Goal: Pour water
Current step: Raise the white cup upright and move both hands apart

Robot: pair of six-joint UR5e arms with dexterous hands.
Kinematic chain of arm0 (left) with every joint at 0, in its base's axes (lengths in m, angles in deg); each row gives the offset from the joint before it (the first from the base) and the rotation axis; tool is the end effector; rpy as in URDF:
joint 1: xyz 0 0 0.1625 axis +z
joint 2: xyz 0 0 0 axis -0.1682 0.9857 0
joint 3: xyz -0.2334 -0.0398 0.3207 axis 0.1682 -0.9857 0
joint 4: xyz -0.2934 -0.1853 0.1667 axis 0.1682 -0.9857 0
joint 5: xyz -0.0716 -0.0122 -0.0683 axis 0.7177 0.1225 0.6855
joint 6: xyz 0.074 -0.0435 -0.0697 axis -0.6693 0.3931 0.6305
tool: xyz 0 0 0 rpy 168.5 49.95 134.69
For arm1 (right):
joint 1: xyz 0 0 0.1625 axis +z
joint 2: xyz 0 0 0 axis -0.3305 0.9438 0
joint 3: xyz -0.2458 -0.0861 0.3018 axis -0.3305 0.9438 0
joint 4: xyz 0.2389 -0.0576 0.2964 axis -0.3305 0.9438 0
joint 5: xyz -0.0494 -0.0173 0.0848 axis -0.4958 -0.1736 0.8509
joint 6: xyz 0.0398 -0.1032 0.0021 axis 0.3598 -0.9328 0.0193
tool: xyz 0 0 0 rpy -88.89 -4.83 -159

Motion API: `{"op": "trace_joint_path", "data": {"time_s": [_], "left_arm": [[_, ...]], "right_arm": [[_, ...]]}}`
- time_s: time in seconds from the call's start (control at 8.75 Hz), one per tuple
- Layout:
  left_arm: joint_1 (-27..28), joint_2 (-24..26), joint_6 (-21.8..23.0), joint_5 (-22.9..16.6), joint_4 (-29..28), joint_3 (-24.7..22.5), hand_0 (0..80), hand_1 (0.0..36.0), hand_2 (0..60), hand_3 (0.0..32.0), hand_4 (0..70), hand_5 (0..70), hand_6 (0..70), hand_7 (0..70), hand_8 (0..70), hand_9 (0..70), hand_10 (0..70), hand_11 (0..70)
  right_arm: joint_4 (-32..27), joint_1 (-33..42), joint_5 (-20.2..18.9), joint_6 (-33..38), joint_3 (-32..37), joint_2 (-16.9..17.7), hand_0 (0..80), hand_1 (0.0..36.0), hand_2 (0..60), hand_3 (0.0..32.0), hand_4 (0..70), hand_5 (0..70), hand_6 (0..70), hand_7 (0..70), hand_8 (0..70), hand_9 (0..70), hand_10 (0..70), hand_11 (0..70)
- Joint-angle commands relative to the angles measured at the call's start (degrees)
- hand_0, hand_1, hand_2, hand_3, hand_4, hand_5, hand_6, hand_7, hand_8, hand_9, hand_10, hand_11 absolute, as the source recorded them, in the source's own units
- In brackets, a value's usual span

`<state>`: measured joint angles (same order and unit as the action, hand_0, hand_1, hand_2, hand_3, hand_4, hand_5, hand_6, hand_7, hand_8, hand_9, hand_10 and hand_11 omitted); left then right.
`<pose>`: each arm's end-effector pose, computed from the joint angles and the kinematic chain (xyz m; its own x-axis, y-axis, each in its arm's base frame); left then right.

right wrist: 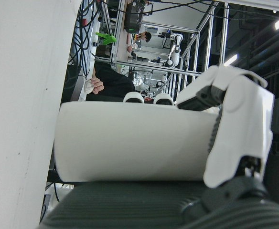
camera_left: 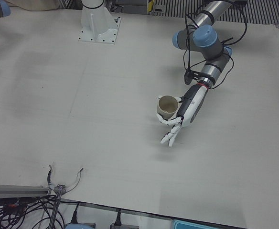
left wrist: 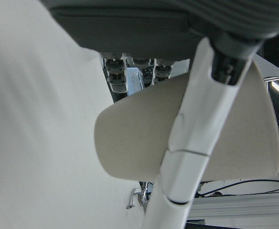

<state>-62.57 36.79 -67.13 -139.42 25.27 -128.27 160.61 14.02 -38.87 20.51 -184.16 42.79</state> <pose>0.1638 -0.4709 0.5694 -0.8823 -0.4104 -0.2306 0.1594 0.2006 -0.9666 -0.2278 -0.4154 0.5412 -0.9941 0.0350 0.1030 -0.0975 0.1333 -0.9863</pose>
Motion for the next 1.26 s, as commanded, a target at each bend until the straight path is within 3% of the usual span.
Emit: {"op": "trace_joint_path", "data": {"time_s": [0.0, 0.57, 0.8, 1.14], "left_arm": [[0.2, -0.5, -0.8, 0.5, -7.9, 10.8, 80.0, 36.0, 0.0, 0.0, 46.9, 70.0, 9.0, 8.8, 0.9, 0.3, 8.5, 16.1], [0.3, -1.7, -7.0, 1.1, -11.3, 13.9, 80.0, 35.3, 0.0, 0.0, 44.4, 70.0, 7.6, 8.0, 0.5, 0.2, 7.9, 14.9], [0.4, -1.4, -6.1, 1.2, -16.0, 18.6, 80.0, 34.4, 0.0, 0.0, 43.2, 70.0, 7.8, 8.0, 0.5, 0.2, 7.9, 14.8], [0.5, -1.6, -6.3, 0.9, -16.4, 19.1, 80.0, 35.2, 0.0, 0.0, 45.5, 70.0, 9.0, 8.7, 0.8, 0.3, 8.1, 15.2]], "right_arm": [[-0.4, 1.7, -0.1, 0.0, 5.6, -0.8, 52.7, 35.8, 60.0, 0.0, 26.2, 15.6, 39.4, 46.9, 42.1, 54.7, 3.6, 7.3], [-0.4, 2.2, -0.2, -0.8, 6.0, -1.6, 52.4, 34.6, 60.0, 0.0, 23.5, 15.2, 39.1, 46.8, 40.7, 52.6, 1.1, 3.7], [-0.4, 2.2, -0.2, -0.8, 6.2, -1.6, 52.0, 33.7, 60.0, 0.0, 23.3, 15.1, 39.4, 46.4, 40.7, 52.3, 1.0, 3.4], [-0.3, 2.1, -0.2, -0.8, 8.0, -4.0, 52.2, 33.5, 60.0, 0.0, 22.2, 15.0, 39.1, 45.9, 40.0, 51.4, 0.6, 2.9]]}}
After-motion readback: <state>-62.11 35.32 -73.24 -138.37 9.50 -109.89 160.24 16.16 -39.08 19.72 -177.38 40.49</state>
